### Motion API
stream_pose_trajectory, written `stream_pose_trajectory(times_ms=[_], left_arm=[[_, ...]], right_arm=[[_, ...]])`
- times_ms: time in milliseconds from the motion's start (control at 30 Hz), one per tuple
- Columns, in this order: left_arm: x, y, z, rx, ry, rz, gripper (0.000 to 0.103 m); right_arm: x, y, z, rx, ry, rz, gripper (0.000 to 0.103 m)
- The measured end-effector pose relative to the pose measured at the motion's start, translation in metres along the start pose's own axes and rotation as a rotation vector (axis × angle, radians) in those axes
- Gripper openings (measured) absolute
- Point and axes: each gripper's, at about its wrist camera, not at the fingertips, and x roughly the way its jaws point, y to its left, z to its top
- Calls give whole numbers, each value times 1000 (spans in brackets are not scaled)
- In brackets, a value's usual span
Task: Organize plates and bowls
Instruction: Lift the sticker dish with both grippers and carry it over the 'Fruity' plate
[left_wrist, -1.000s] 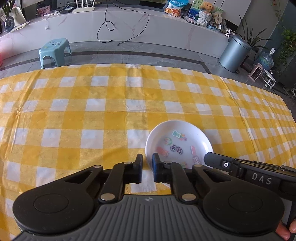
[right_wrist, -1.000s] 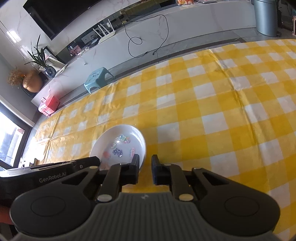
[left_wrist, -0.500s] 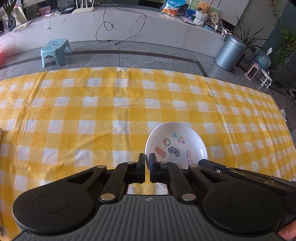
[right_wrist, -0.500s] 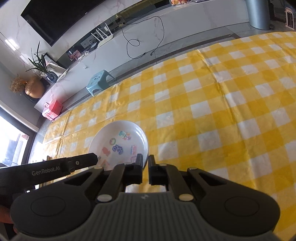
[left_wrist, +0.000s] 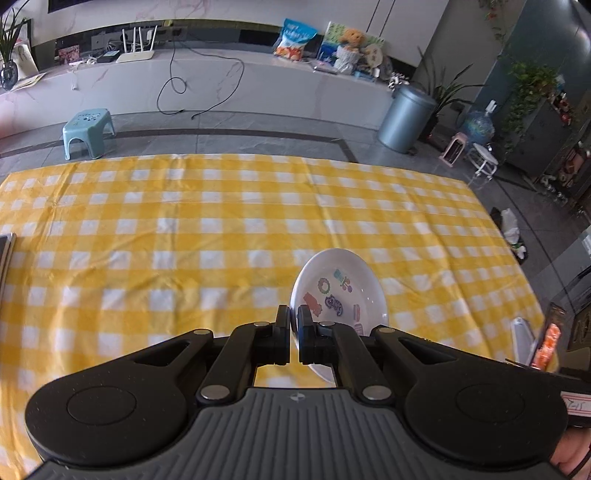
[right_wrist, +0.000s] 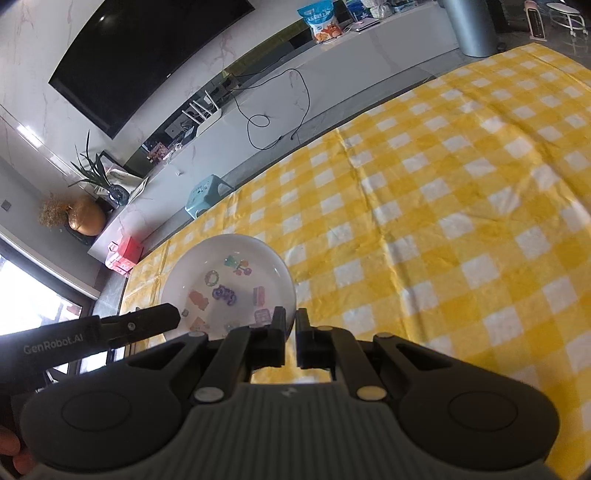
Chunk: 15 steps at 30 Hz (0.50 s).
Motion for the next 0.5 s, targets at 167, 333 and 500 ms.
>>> stream_pose_trajectory(times_ms=[167, 333, 500], left_arm=[[-16, -33, -33, -1, -51, -36, 4], [-20, -59, -63, -24, -74, -64, 4], [-13, -67, -88, -92, -78, -93, 3]], right_arm=[[-44, -27, -20, 65, -32, 4, 1], [-78, -47, -39, 91, -67, -37, 1], [-96, -68, -57, 107, -78, -79, 1]])
